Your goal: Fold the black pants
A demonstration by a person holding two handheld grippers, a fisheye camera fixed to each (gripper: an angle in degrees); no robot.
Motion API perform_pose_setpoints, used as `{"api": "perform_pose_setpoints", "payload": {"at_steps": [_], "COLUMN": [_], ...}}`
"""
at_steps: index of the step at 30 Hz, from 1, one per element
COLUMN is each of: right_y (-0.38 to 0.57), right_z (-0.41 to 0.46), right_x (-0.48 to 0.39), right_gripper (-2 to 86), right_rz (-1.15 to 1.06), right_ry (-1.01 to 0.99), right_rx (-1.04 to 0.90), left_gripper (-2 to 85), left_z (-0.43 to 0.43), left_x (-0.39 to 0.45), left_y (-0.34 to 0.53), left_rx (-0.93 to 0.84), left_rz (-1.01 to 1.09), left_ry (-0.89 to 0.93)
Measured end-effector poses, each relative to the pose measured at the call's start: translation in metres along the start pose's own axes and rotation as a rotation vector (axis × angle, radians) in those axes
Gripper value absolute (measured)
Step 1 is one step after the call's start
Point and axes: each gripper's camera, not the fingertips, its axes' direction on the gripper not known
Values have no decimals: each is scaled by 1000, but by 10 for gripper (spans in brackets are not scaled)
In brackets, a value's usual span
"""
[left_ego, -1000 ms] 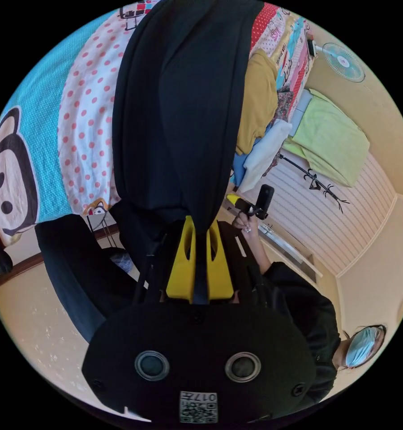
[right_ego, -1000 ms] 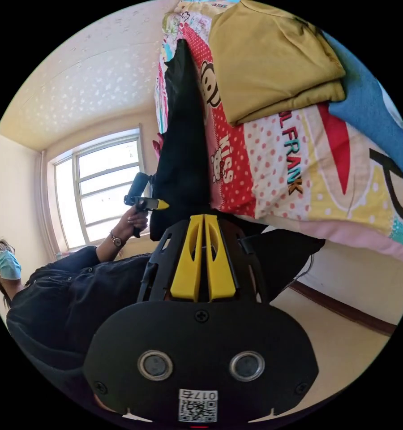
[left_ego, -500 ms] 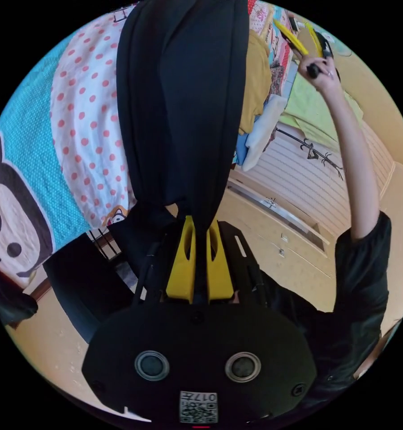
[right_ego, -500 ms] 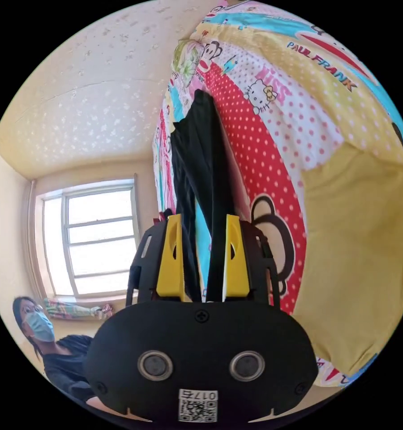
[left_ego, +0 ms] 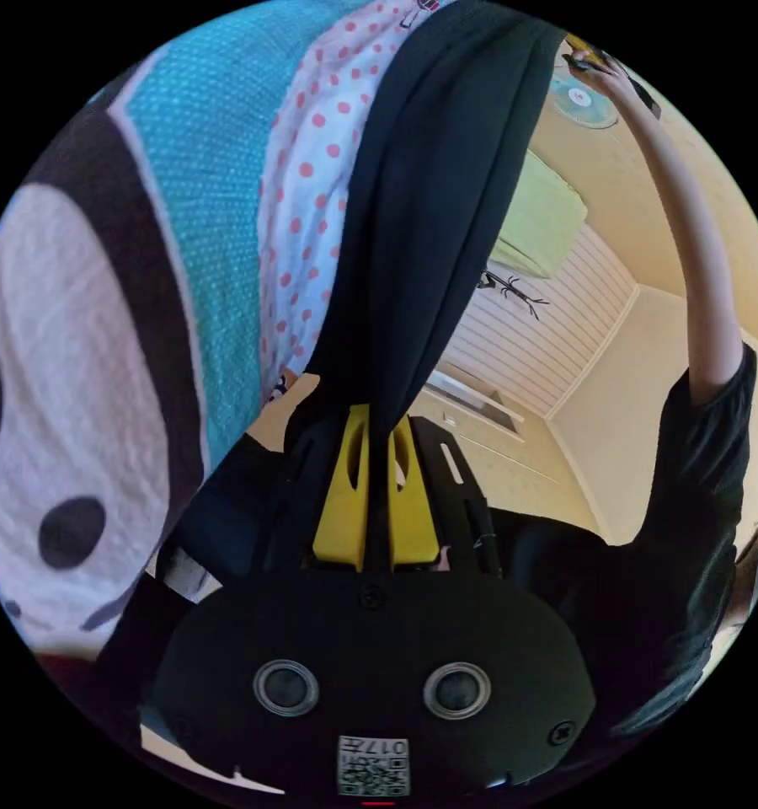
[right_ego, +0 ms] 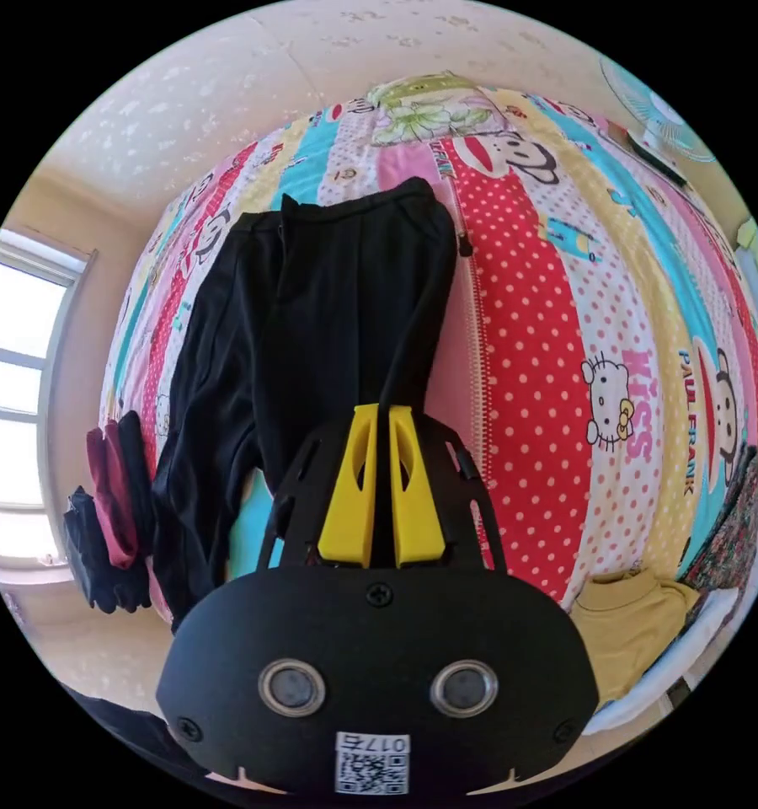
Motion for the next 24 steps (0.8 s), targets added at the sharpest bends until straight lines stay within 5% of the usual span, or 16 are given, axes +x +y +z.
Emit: {"api": "perform_pose_setpoints", "payload": {"at_steps": [8, 14, 19, 24], "right_y": [-51, -59, -36, 24], "right_z": [75, 165, 214, 211], "right_x": [-75, -127, -95, -45], "right_gripper": [19, 22, 25, 29], "right_rz": [-142, -55, 79, -97], "right_ry": [-672, -666, -793, -880], "right_rx": [0, -28, -59, -171], "left_gripper": [17, 26, 32, 61], "left_z": [-108, -184, -195, -198], "left_x": [71, 71, 68, 80], "left_y": [106, 172, 185, 188], "left_rx": [303, 571, 621, 779], "left_rz": [79, 41, -2, -74], "left_ry": [63, 3, -112, -310]}}
